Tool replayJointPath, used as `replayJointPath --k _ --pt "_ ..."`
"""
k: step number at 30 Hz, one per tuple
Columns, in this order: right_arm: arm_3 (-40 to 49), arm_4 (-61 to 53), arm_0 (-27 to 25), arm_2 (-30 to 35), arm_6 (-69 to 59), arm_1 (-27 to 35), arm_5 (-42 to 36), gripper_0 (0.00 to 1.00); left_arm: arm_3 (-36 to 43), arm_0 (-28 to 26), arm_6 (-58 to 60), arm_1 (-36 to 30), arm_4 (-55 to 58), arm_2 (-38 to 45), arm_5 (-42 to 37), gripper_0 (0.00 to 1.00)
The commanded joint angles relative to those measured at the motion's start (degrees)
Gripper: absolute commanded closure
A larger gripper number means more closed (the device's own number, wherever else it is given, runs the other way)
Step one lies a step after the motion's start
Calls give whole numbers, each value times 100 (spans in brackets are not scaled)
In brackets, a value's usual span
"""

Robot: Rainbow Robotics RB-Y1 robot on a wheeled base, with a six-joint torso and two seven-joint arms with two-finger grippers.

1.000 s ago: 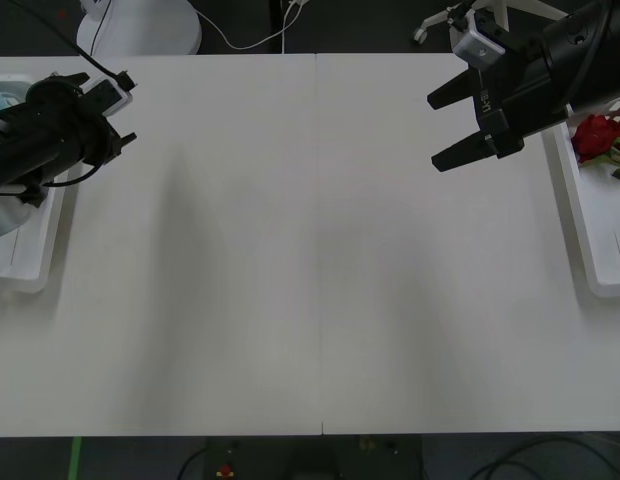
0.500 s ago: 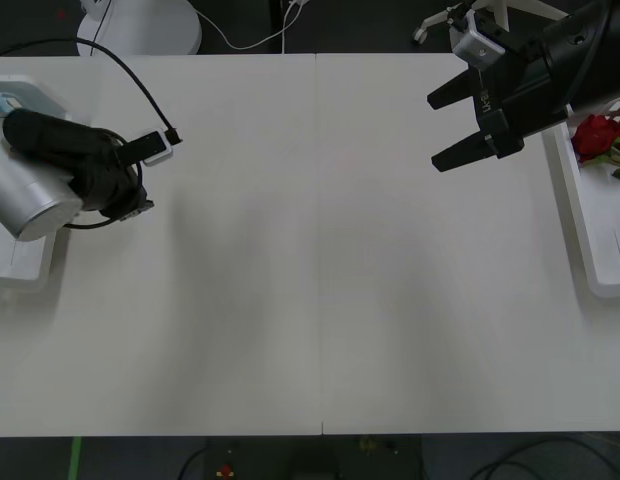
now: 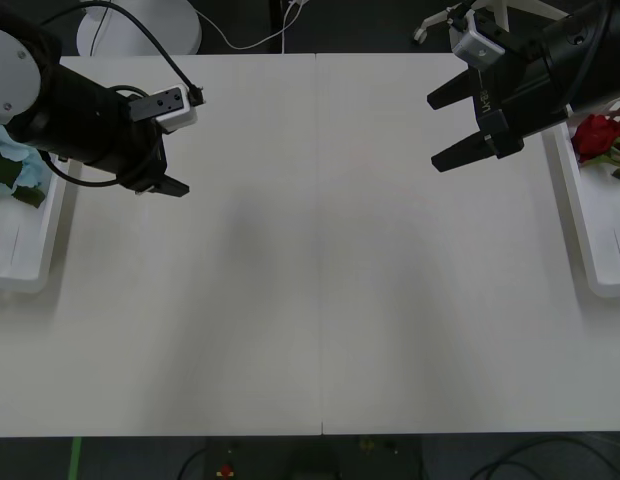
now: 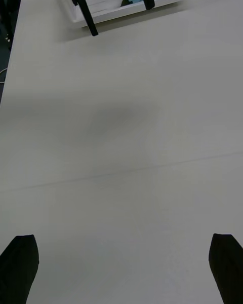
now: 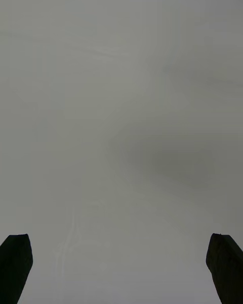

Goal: Put the red flowers into the right box and the blue flowers into the left box

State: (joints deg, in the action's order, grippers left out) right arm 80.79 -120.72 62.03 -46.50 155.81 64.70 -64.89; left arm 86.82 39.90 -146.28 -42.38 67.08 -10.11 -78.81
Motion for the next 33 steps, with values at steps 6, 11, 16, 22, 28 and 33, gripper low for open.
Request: replayJointPath --k 6,11,16,22,28,33 --pt "86 22 2 62 -81 183 29 3 -728 237 -872 1 1694 686 -741 0" --pt "86 22 2 62 -81 183 29 3 -746 237 -872 -104 2266 677 -750 0" --pt "86 22 2 62 -81 183 29 3 -772 246 -872 -113 2644 686 -759 0" --pt "86 22 2 62 -81 183 29 3 -693 246 -872 -280 2828 677 -908 0" --pt "86 22 2 62 -81 183 29 3 -649 237 -872 -306 2705 677 -917 0" --pt "86 22 2 62 -81 183 29 3 -649 237 -872 -306 2705 677 -917 0"
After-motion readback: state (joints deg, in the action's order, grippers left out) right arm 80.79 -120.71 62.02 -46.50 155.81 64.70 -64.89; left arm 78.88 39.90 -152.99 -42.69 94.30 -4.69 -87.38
